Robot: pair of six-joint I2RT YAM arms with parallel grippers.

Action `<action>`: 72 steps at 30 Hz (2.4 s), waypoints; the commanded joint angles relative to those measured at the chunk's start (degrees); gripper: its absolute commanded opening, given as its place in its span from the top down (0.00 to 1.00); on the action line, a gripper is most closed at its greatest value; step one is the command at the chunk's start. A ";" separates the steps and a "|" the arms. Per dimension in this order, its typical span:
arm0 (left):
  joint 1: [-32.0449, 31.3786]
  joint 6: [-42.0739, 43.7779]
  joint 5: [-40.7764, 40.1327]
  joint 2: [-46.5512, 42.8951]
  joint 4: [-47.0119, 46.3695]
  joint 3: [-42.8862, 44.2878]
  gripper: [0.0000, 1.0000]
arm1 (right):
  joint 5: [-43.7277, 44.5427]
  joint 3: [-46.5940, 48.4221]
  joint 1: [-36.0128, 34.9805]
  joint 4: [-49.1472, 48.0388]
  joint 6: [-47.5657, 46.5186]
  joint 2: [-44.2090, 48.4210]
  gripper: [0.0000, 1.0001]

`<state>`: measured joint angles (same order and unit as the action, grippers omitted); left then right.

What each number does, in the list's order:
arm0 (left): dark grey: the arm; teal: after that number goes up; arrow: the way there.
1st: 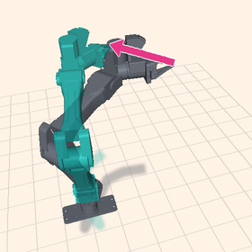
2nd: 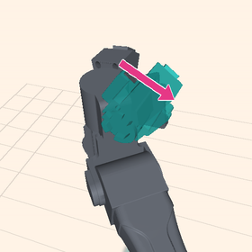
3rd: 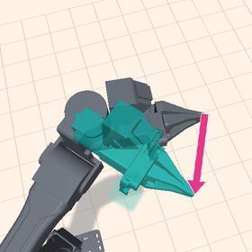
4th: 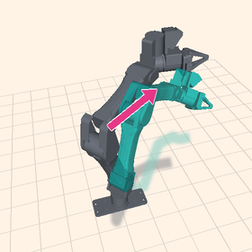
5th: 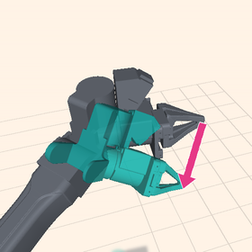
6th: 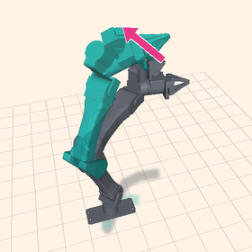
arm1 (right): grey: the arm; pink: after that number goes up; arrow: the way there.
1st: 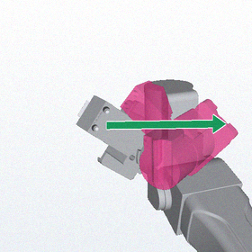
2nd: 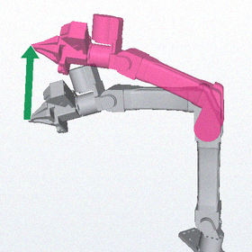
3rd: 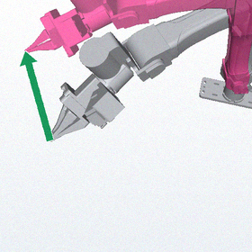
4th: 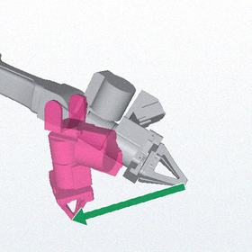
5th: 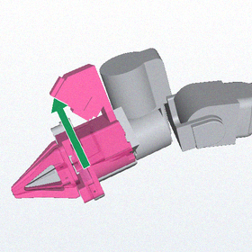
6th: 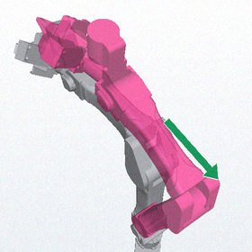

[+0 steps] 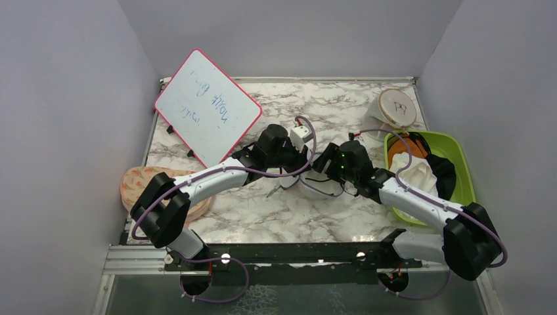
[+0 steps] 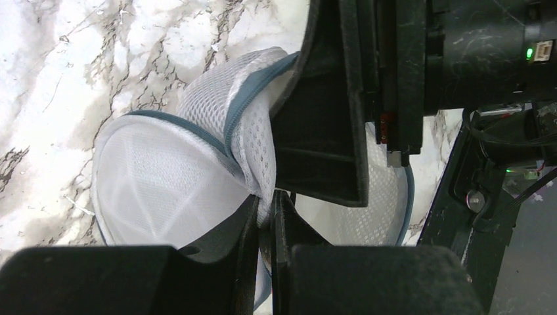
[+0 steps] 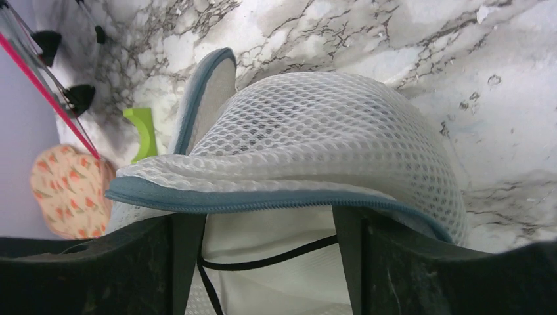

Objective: Unzip the laundry bag and remove the bra
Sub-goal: Pick up the bra from the laundry bag.

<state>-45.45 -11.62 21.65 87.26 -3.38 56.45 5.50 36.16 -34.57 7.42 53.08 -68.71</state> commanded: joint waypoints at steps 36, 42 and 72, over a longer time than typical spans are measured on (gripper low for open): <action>-1.82 1.37 -4.25 -2.54 0.09 0.34 1.00 | 5.19 -1.44 -0.60 -11.13 11.69 -10.08 0.89; -1.77 1.77 -7.80 -2.72 1.12 0.35 1.00 | 0.49 -2.52 -0.61 -13.67 1.32 -2.70 0.99; -1.75 2.12 -11.30 -1.35 4.09 1.92 1.00 | -13.36 -4.38 -0.59 -18.34 -11.52 18.97 0.99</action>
<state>-47.00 -10.11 10.98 86.26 -0.08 56.53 -8.69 30.04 -34.89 -6.92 42.81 -51.72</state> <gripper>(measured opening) 0.019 0.018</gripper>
